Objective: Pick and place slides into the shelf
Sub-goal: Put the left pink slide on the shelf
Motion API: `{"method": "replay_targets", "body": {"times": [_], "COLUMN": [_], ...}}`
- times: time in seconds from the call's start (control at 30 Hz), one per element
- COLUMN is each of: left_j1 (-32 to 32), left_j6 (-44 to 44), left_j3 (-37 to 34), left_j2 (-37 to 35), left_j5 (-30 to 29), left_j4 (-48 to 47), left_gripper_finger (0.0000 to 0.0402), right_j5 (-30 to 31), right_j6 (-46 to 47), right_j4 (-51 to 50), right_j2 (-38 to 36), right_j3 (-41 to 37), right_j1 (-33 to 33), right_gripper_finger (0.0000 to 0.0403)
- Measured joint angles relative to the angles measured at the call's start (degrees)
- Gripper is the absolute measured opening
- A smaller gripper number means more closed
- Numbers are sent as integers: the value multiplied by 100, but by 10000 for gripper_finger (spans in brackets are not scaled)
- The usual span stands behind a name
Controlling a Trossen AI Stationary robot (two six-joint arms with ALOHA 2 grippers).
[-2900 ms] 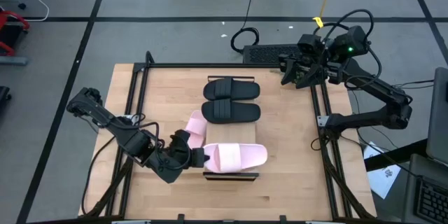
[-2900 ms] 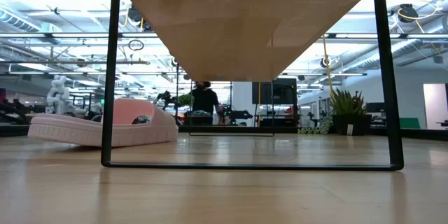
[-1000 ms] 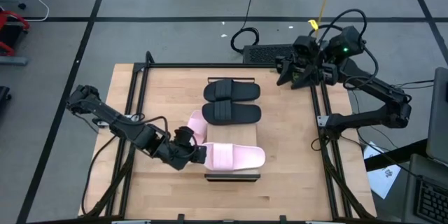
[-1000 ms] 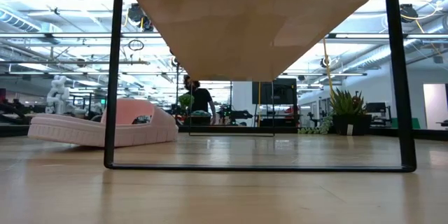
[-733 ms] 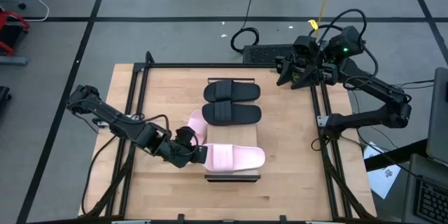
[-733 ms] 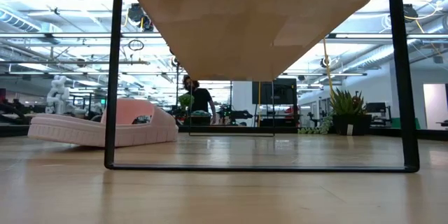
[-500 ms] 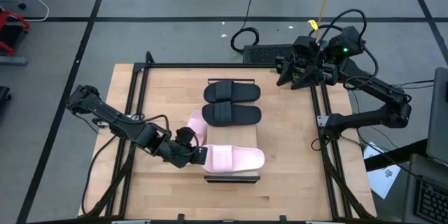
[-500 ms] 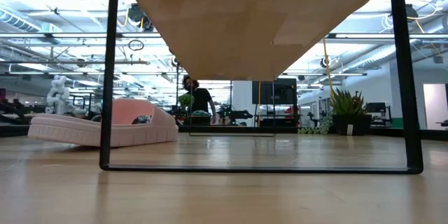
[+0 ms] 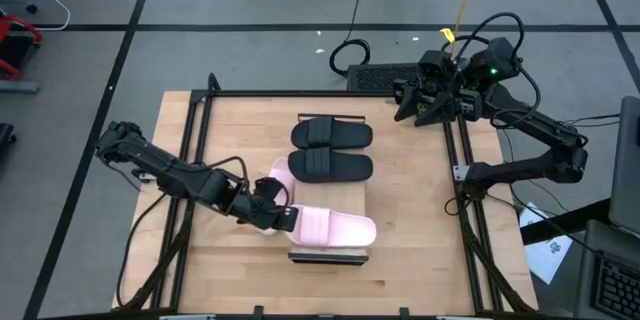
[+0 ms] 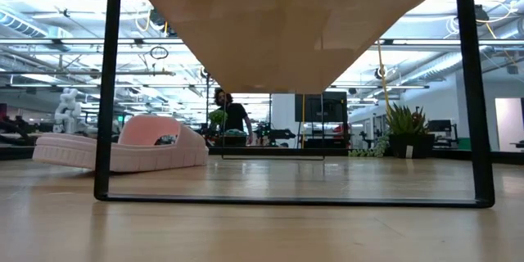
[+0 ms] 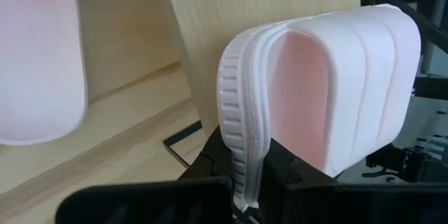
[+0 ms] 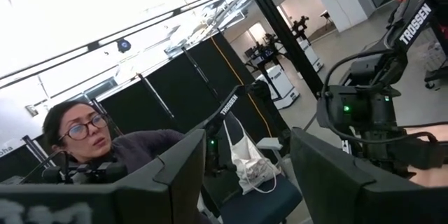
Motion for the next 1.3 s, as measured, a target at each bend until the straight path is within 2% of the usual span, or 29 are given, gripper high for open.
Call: {"method": "replay_targets", "body": {"times": [0.23,0.73,1.3], "left_j1": [89,55,-384], "left_j6": [91,349,-539], "left_j3": [0,0,0], "left_j2": [0,5,7], "left_j5": [114,-17,-352], "left_j4": [120,1185,1019], "left_gripper_finger": [12,12,12], "right_j5": [2,1,0], "right_j6": [-22,-24,-148], "right_j4": [-1,-2,-13], "right_j2": [2,2,1], "right_j3": [0,0,0], "right_j1": [0,0,-2], "right_gripper_finger": [196,196,196]}}
